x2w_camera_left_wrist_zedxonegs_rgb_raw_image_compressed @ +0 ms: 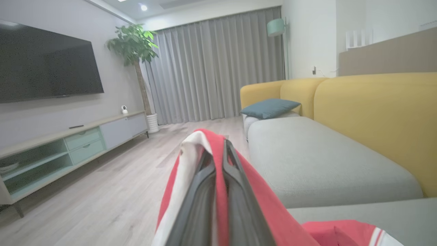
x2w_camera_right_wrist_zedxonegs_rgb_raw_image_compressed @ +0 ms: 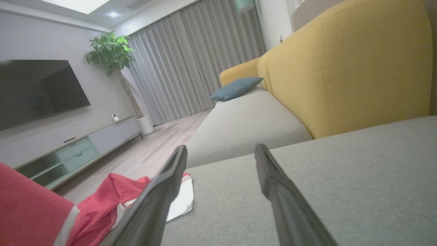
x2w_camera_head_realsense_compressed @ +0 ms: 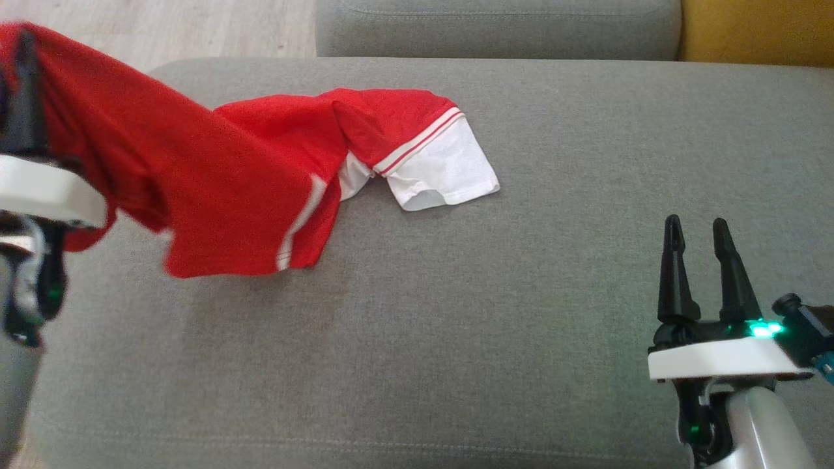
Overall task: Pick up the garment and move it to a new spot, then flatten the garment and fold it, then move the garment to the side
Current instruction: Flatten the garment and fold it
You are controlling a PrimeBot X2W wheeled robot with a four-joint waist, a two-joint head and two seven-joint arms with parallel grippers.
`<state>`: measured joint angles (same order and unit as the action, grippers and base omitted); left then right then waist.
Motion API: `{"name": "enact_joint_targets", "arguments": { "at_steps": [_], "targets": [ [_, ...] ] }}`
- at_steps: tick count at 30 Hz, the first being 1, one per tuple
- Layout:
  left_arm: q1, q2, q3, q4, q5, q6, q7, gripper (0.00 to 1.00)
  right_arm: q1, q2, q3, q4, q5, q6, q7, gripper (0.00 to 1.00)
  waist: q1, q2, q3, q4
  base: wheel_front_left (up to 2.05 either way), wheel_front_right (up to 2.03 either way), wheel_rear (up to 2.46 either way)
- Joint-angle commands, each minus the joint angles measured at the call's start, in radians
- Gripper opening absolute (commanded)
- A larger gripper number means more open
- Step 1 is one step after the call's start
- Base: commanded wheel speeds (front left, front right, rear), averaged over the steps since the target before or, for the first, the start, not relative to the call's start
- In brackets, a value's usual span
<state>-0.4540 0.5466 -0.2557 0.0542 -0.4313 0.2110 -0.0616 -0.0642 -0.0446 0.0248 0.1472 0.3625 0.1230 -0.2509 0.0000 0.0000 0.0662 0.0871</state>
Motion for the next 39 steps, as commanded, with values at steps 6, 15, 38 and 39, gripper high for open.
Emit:
{"name": "enact_joint_targets", "arguments": {
  "at_steps": [6,15,38,39],
  "targets": [
    [-0.038,0.093,0.068,-0.112,-0.007,0.008,0.055,0.00,-0.015,-0.006,0.022,-0.031,0.006,0.008,-0.011,1.00,0.0000,0.0000,-0.001,0.014,0.00,0.00,0.00],
    [0.076,0.095,-0.038,0.015,-0.023,-0.012,0.219,0.00,-0.033,-0.006,0.036,-0.036,-0.002,0.008,-0.011,1.00,0.0000,0.0000,0.041,-0.016,0.00,0.00,0.00],
    [0.072,-0.132,-0.095,0.354,-0.031,-0.021,-0.146,1.00,-0.033,-0.006,0.025,-0.027,-0.036,0.008,-0.011,1.00,0.0000,0.0000,0.022,-0.025,0.00,0.00,0.00],
    [0.072,-0.139,-0.088,0.333,-0.031,-0.015,-0.160,1.00,-0.031,-0.006,0.025,-0.026,-0.036,0.008,-0.011,1.00,0.0000,0.0000,0.014,-0.020,0.00,0.00,0.00]
  ]
}}
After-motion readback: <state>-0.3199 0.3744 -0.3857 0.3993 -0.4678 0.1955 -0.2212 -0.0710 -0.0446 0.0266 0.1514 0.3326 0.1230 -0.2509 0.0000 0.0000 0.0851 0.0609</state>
